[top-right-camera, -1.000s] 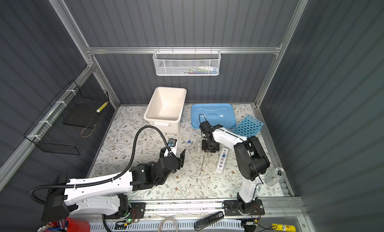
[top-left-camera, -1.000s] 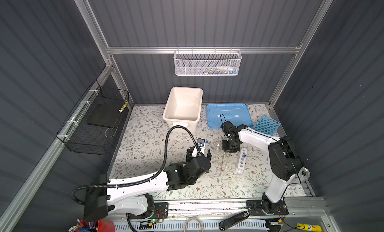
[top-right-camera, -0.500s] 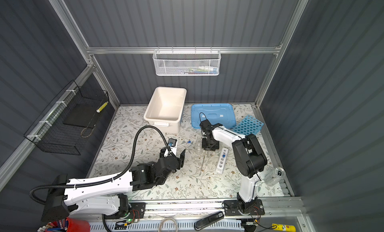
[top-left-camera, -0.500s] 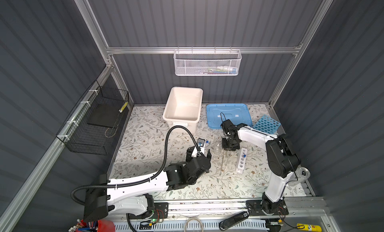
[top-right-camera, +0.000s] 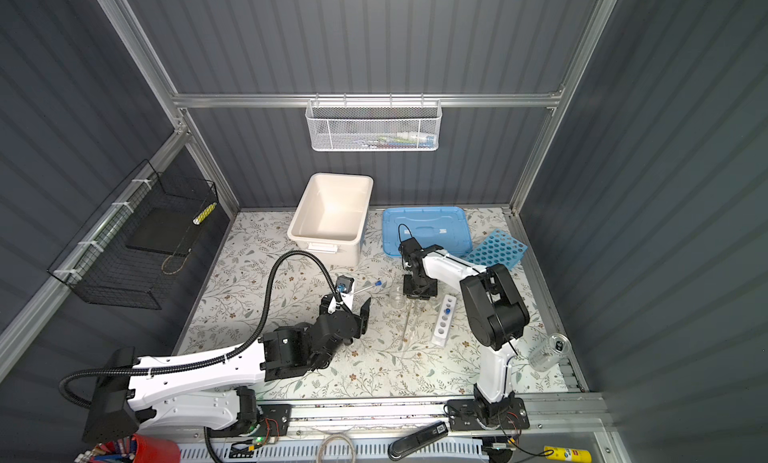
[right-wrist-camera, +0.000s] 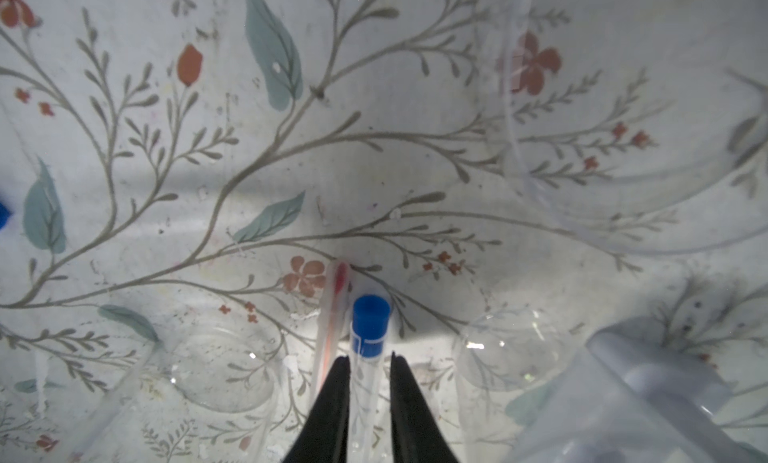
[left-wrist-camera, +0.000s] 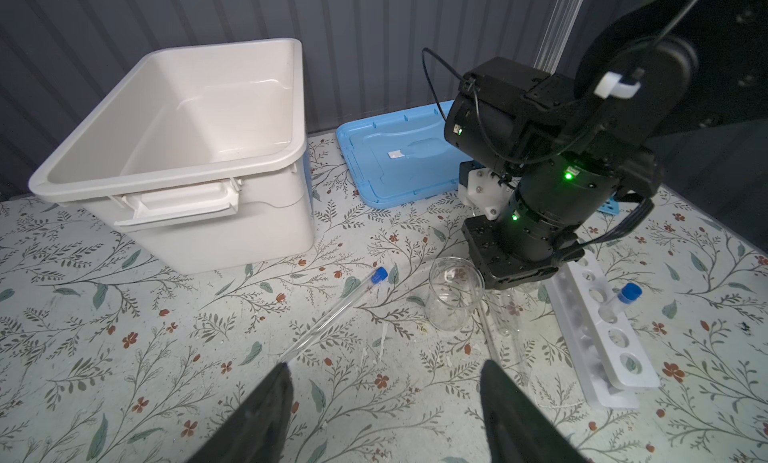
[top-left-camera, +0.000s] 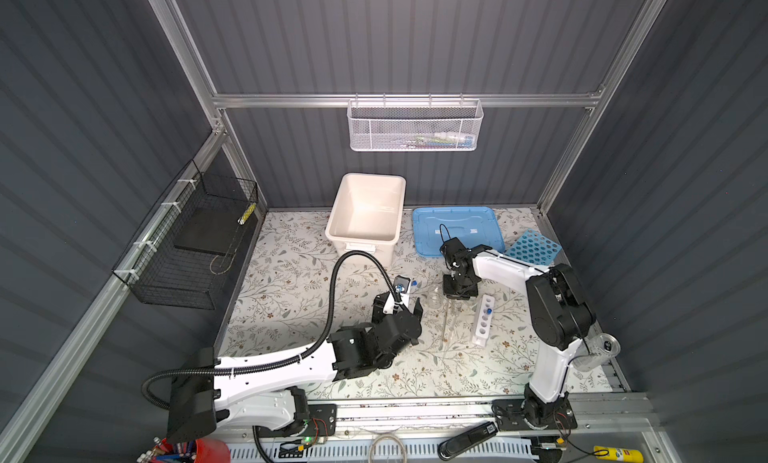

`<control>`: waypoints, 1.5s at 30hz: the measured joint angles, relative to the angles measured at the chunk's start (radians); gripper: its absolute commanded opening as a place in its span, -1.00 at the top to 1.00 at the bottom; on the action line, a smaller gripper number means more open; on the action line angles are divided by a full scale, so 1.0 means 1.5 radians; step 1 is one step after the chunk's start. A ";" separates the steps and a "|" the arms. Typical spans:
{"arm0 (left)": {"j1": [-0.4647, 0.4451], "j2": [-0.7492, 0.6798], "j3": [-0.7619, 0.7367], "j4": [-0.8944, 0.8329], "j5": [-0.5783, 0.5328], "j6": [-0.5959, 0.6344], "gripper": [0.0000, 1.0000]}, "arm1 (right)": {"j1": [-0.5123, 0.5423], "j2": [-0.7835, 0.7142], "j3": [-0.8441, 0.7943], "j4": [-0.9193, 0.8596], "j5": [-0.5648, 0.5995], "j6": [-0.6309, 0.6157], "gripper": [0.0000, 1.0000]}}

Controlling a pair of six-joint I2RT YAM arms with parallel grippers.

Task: Organize the chemistry lab equipment
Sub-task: 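Lower the right gripper and close it on the tube below its blue cap, then lift the blue-capped tube upright with the right gripper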

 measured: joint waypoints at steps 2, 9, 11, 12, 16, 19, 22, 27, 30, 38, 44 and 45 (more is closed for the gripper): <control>0.000 0.000 0.000 0.000 0.000 0.000 -0.44 | 0.000 0.002 0.000 0.000 0.002 0.000 0.58; 0.000 -0.003 -0.002 0.000 0.000 0.000 -0.44 | 0.000 0.019 0.002 0.003 0.009 0.000 0.58; 0.000 -0.005 -0.002 0.000 0.000 0.000 -0.44 | 0.000 0.022 0.004 0.004 0.010 0.000 0.58; 0.000 -0.006 -0.002 0.000 0.000 0.000 -0.44 | 0.000 0.023 0.005 0.005 0.010 0.000 0.59; 0.000 -0.009 -0.002 0.000 0.000 0.000 -0.44 | 0.000 0.023 0.005 0.005 0.011 0.000 0.59; 0.000 -0.009 -0.002 0.000 0.000 0.000 -0.44 | 0.000 0.025 0.008 0.005 0.011 -0.001 0.59; 0.000 -0.009 -0.002 0.000 0.000 0.000 -0.44 | 0.000 0.033 0.019 0.005 0.012 -0.003 0.58; 0.000 -0.009 -0.002 0.000 0.000 0.000 -0.44 | 0.000 0.034 0.021 0.006 0.012 -0.006 0.69; 0.000 -0.009 -0.003 0.000 0.000 0.000 -0.44 | 0.000 0.034 0.021 0.008 0.013 -0.007 0.70; 0.000 -0.011 -0.003 0.000 0.000 -0.005 -0.43 | 0.000 0.030 0.017 0.027 0.013 -0.008 0.71; 0.000 -0.011 -0.010 -0.001 0.000 -0.007 -0.43 | 0.000 -0.009 0.012 0.032 0.022 -0.010 0.72; 0.000 -0.011 -0.011 0.000 0.000 -0.007 -0.43 | 0.000 -0.018 0.012 0.032 0.025 -0.010 0.73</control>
